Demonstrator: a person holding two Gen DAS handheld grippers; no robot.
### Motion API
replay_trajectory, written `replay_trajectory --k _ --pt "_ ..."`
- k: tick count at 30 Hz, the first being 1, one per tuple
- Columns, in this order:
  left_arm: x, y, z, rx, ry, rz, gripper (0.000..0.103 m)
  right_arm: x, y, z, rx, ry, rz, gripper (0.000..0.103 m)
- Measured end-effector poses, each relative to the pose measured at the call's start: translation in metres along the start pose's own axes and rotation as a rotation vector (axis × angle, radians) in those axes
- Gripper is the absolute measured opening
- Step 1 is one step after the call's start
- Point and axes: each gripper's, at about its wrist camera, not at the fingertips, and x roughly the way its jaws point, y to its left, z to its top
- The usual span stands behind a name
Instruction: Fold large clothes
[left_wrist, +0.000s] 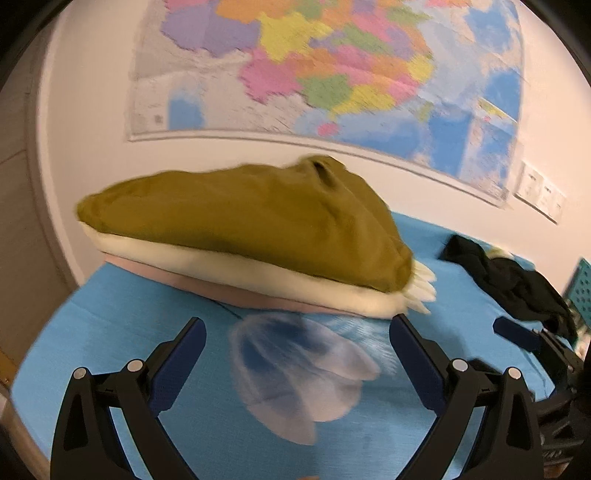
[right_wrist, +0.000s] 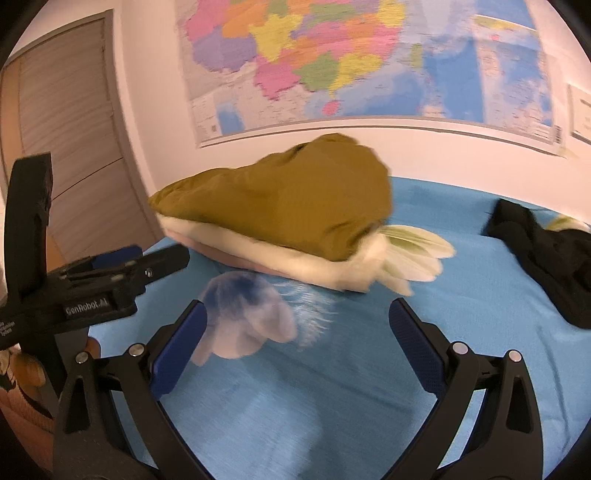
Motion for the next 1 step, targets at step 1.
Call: replay_trajectory --k 1 --pt "0.0047 -0.0053 -0.0012 0.006 0.017 -0.028 0.096 -0.0046 -0.0068 -0.0011 0.015 -0.008 -0.016 0.097"
